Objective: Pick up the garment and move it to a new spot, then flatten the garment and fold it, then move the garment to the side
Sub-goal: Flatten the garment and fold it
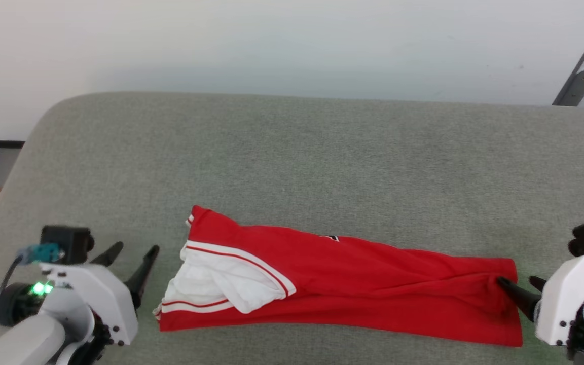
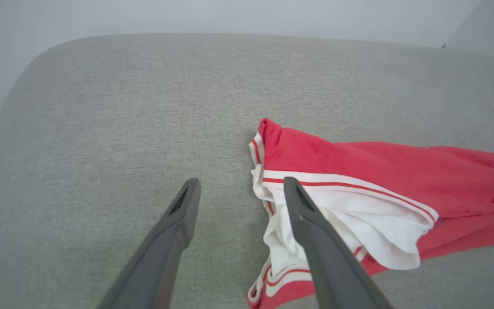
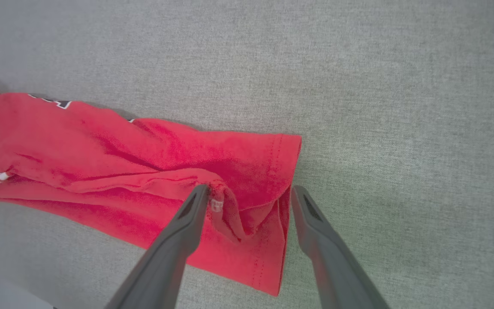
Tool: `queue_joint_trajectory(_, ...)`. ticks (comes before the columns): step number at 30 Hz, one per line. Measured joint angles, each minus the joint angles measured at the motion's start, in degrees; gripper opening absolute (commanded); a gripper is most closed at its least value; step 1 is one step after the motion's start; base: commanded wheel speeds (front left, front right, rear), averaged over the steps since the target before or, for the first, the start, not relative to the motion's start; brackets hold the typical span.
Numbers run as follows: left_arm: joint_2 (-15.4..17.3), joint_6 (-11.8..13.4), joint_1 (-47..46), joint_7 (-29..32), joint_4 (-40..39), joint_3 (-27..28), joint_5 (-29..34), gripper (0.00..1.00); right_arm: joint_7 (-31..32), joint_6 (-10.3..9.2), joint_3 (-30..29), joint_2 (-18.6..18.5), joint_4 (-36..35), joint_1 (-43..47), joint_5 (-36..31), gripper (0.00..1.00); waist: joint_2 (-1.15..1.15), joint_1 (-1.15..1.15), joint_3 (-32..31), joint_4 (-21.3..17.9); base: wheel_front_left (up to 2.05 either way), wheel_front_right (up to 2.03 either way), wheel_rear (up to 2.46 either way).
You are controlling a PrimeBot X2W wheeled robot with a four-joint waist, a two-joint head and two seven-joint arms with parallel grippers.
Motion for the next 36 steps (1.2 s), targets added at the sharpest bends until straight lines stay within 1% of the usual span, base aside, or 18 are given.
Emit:
queue_joint_trajectory(2, -0.1, 1.0, 1.6, -3.2, 0.0, 0.9, 0.0, 1.00, 1.0, 0.00, -1.3, -0.1, 0.2, 0.1, -0.3, 1.00, 0.00, 0.00, 0.1, 0.4, 0.00, 0.00, 0.00)
queue_joint_trajectory(7, -0.6, 2.0, 5.5, -11.2, 0.4, 3.4, -0.2, 1.00, 2.7, 0.00, -3.8, -0.3, 0.4, 0.1, -1.3, 1.00, 0.00, 0.00, 0.6, 1.6, 0.00, 0.00, 0.00)
queue_joint_trajectory(11, -1.4, 2.6, 8.3, -14.9, 1.0, 4.9, -0.5, 1.00, 4.7, 0.00, -5.2, 0.0, 1.1, 0.1, -1.3, 1.00, 0.00, 0.00, 1.2, 2.5, 0.00, 0.00, 0.00)
queue_joint_trajectory(16, -3.1, 2.8, 10.3, -16.7, 1.5, 7.7, -0.5, 1.00, 6.1, 0.00, -5.8, 0.1, 2.9, 0.3, -1.3, 1.00, 0.00, 0.00, 2.2, 3.8, 0.00, 0.00, 0.00)
queue_joint_trajectory(19, -4.1, 2.8, 10.9, -16.9, 1.7, 9.2, 0.5, 1.00, 6.3, 0.00, -5.6, 0.6, 4.3, 0.0, -1.2, 1.00, 0.00, 0.00, 3.0, 4.5, 0.00, 0.00, 0.00)
queue_joint_trajectory(23, -5.7, 2.4, 12.0, -17.1, 1.8, 11.8, 2.3, 1.00, 5.8, 0.00, -4.5, 0.9, 6.9, -1.4, -1.1, 1.00, 0.00, 0.00, 4.0, 5.2, 0.00, 0.00, 0.00)
queue_joint_trajectory(28, -8.1, 1.4, 13.6, -17.2, 1.7, 16.1, 5.1, 1.00, 5.5, 0.00, -2.5, 0.3, 10.3, -3.8, -0.8, 1.00, 0.00, 0.00, 4.9, 5.9, 0.00, 0.00, 0.00)
queue_joint_trajectory(29, -8.4, 1.4, 14.0, -17.2, 1.7, 16.8, 5.8, 1.00, 5.5, -0.01, -2.1, 0.1, 10.9, -4.2, -0.5, 0.97, 0.00, 0.00, 5.0, 6.0, 0.00, 0.00, 0.00)
queue_joint_trajectory(30, -8.9, 1.1, 14.4, -17.2, 1.8, 17.4, 6.2, 1.00, 5.6, -0.01, -1.8, -0.1, 11.4, -4.5, -0.4, 0.27, 0.00, 0.00, 5.1, 6.1, 0.00, 0.00, 0.00)
queue_joint_trajectory(31, -9.2, 0.8, 14.6, -17.2, 1.8, 18.0, 6.7, 1.00, 5.7, -0.01, -1.4, -0.2, 11.8, -4.9, -0.2, 0.00, 0.00, 0.00, 5.2, 6.1, 0.00, 0.00, 0.00)
queue_joint_trajectory(33, -9.8, 0.3, 15.1, -17.2, 1.9, 18.9, 7.8, 1.00, 5.8, -0.01, -1.0, -0.5, 12.5, -5.4, 0.3, 0.00, 0.00, 0.00, 5.3, 6.3, 0.00, 0.00, 0.00)
queue_joint_trajectory(36, -10.6, -0.1, 15.7, -17.2, 2.0, 20.3, 8.8, 1.00, 5.4, 0.01, -0.8, 0.0, 13.1, -6.1, 1.2, 0.00, 0.00, 0.00, 5.2, 6.3, 0.00, 0.00, 0.00)
